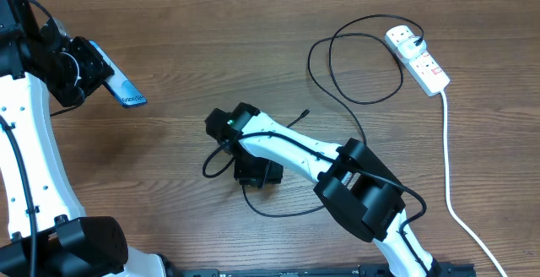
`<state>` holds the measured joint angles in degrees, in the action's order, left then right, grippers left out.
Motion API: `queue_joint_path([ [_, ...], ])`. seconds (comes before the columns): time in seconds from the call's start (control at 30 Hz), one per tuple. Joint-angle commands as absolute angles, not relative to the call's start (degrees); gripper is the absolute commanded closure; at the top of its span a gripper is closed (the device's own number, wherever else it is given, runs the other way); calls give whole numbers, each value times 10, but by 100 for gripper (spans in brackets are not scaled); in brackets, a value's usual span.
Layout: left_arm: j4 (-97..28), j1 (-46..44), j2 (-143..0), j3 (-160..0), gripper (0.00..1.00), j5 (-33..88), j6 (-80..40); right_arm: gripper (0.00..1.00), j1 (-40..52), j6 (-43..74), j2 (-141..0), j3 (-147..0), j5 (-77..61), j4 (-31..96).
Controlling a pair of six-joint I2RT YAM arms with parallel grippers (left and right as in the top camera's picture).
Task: Plug charger to phone and switch on socket
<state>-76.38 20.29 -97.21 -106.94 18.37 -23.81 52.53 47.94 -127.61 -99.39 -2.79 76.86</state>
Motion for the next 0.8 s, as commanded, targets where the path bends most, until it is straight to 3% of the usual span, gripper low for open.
queue_joint_path([
  [0.0,-762,202,-967,-1074,96,191,-227,51,527,421,-1244,-1027,-32,763],
  [0.3,-763,202,-967,-1074,96,191,-227,41,563,422,-1245,-1003,-50,698],
  [0.77,-767,202,-967,-1074,96,191,-218,43,549,483,-1245,-921,-3,713],
])
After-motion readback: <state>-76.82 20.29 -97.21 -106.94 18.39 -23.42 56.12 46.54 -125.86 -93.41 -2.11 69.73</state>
